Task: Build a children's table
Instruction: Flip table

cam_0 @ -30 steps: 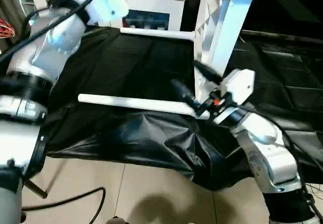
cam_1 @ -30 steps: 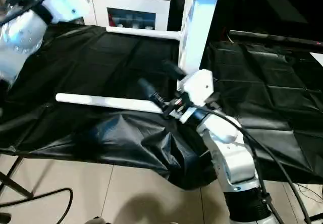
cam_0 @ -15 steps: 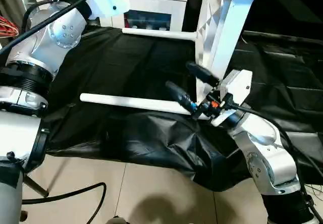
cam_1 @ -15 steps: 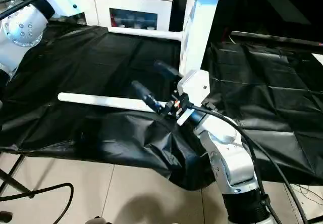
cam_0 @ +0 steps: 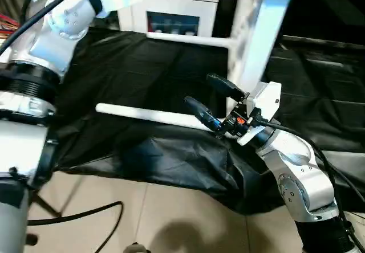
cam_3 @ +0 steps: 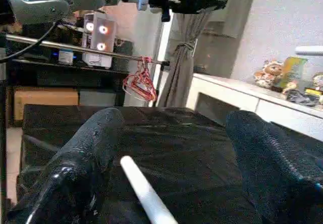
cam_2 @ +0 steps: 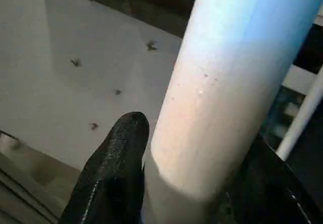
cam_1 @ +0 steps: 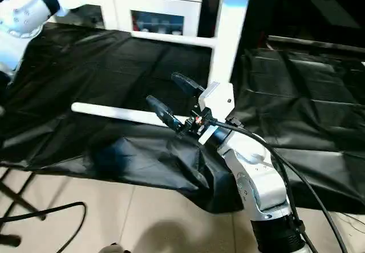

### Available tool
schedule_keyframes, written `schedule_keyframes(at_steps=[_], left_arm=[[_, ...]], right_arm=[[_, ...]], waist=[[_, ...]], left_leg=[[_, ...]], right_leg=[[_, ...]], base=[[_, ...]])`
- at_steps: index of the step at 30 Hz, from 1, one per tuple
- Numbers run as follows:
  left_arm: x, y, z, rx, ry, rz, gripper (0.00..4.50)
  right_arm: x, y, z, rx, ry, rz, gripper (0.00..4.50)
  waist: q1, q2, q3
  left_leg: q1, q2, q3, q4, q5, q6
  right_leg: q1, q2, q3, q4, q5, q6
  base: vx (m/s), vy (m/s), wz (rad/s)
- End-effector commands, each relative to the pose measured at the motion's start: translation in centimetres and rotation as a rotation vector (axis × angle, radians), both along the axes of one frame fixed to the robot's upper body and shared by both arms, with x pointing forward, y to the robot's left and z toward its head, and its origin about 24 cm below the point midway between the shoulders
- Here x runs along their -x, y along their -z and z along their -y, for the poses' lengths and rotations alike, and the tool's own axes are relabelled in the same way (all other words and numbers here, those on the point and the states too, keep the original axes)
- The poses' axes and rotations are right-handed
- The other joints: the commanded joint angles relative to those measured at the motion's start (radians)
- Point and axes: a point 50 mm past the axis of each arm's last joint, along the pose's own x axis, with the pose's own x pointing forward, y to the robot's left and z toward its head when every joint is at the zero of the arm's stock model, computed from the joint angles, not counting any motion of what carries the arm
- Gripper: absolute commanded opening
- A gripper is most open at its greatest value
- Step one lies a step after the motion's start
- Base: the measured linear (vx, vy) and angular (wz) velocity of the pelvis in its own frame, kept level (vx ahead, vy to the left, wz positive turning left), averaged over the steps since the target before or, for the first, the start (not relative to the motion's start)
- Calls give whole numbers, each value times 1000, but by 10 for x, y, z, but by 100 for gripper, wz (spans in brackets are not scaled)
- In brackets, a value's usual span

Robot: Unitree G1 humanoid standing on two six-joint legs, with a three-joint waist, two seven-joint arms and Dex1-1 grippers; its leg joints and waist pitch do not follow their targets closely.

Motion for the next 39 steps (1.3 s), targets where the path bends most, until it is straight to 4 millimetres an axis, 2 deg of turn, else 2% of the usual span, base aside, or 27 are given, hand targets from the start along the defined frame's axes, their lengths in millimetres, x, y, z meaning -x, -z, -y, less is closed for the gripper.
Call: schedule_keyframes(at_steps=[1,2,6,7,10,12,16,17,18,19,20,21,25,26,27,28,30,31,32,33,34,35,37,38,39], left_arm=[[-4,3,-10,383,16,-64,204],[-4,1,-11,463,4,-70,204],[-5,-4,-19,656,-49,-91,205],[-4,-5,-20,689,-56,-92,206],[-4,-6,-24,754,-73,-88,206],[-3,-6,-26,785,-76,-87,206],[3,-5,-31,841,-86,-88,206],[5,-3,-32,852,-90,-87,202],[5,-3,-32,853,-91,-87,199],[8,2,-32,860,-96,-84,198],[9,3,-32,862,-98,-82,198],[12,8,-31,852,-92,-79,198],[20,19,-28,825,-71,-78,195],[24,26,-28,817,-79,-85,193],[26,30,-28,814,-87,-91,191],[30,37,-28,802,-78,-100,189],[33,43,-27,789,-66,-107,186],[36,50,-27,774,-57,-114,185],[38,58,-28,761,-49,-129,183],[38,58,-28,761,-49,-129,181],[40,64,-30,755,-53,-138,180],[41,68,-32,753,-55,-143,174],[41,73,-35,746,-61,-150,172],[41,76,-37,739,-57,-158,171],[41,79,-38,732,-52,-166,169]], right_arm=[[1,0,3,6,-1,2,365],[1,0,3,9,-1,-1,365],[2,3,4,31,-5,-13,365],[3,4,4,36,-5,-15,365],[3,6,4,45,-6,-20,365],[4,6,5,50,-8,-22,365],[4,9,7,55,1,-32,365],[4,10,8,55,7,-37,365],[4,10,8,54,8,-39,365],[5,13,11,45,18,-57,381],[5,13,12,42,21,-62,392],[4,16,15,32,44,-75,392],[4,21,21,19,83,-96,417],[4,23,25,14,102,-103,429],[4,25,26,12,113,-107,437],[3,26,29,12,125,-111,444],[3,26,30,12,133,-113,450],[3,27,31,13,136,-116,450],[3,27,31,14,133,-119,450],[3,27,31,14,133,-119,450],[3,27,30,16,131,-121,450],[3,27,30,18,129,-122,450],[3,27,29,24,131,-120,450],[2,27,29,31,135,-118,450],[2,27,29,38,139,-115,450]], waist=[[-7,-1,-62],[0,-3,-63],[0,-2,-63],[-1,-4,-64],[-4,3,-65],[-4,2,-66],[-7,4,-73],[-11,5,-76],[-12,5,-76],[-13,0,-85],[-13,0,-85],[-13,1,-80],[-15,1,-77],[-17,3,-79],[-18,2,-74],[-19,-2,-72],[-22,0,-69],[-22,0,-69],[-28,-6,-66],[-27,-2,-66],[-31,0,-62],[-34,-6,-60],[-35,-3,-61],[-36,-12,-62],[-35,-6,-61]], left_leg=[[12,30,-9,-73,-146,-39],[12,30,-7,-72,-133,-28],[7,26,0,-71,-113,-3],[4,22,0,-71,-115,3],[2,22,-1,-70,-115,11],[1,20,0,-69,-112,15],[-4,22,-2,-66,-66,22],[-4,27,-3,-65,-46,23],[-5,27,-2,-64,-37,26],[-8,24,0,-55,25,49],[-11,25,0,-54,45,57],[-10,23,3,-53,40,70],[-9,31,1,-58,-9,65],[-7,31,2,-58,-13,62],[-6,30,4,-59,-31,62],[-5,31,5,-61,-44,60],[-5,32,5,-65,-76,49],[-5,32,5,-65,-76,49],[-2,31,6,-67,-106,42],[-1,33,4,-68,-109,40],[1,33,5,-72,-132,34],[1,33,4,-74,-153,27],[3,34,3,-75,-164,20],[3,34,3,-76,-157,21],[3,34,1,-78,-157,18]], right_leg=[[48,-94,48,-75,-127,-149],[46,-96,47,-74,-131,-149],[47,-96,42,-76,-143,-152],[50,-97,41,-77,-157,-147],[48,-98,40,-79,-170,-144],[48,-97,39,-79,-165,-145],[52,-94,36,-69,-57,-158],[53,-96,36,-60,4,-175],[53,-94,35,-59,31,-182],[55,-89,33,-47,151,-199],[57,-90,32,-41,188,-206],[50,-86,31,-45,199,-213],[53,-95,30,-51,137,-221],[53,-94,29,-50,125,-219],[49,-93,29,-57,92,-213],[50,-96,29,-60,69,-210],[49,-98,29,-69,-12,-196],[49,-98,29,-69,-12,-196],[45,-96,27,-76,-74,-180],[45,-98,26,-76,-87,-177],[41,-98,25,-83,-132,-166],[43,-100,24,-88,-181,-153],[39,-100,23,-90,-210,-137],[39,-99,23,-90,-210,-128],[37,-101,22,-91,-217,-123]], base=[[0,0,0],[0,0,0],[0,0,0],[0,0,0],[0,0,0],[0,0,0],[0,0,0],[0,0,0],[0,0,0],[0,0,0],[0,0,0],[0,0,0],[0,0,0],[0,0,0],[0,0,0],[0,0,0],[0,0,0],[0,0,0],[0,0,0],[0,0,0],[0,0,0],[0,0,0],[0,0,0],[0,0,0],[0,0,0]])
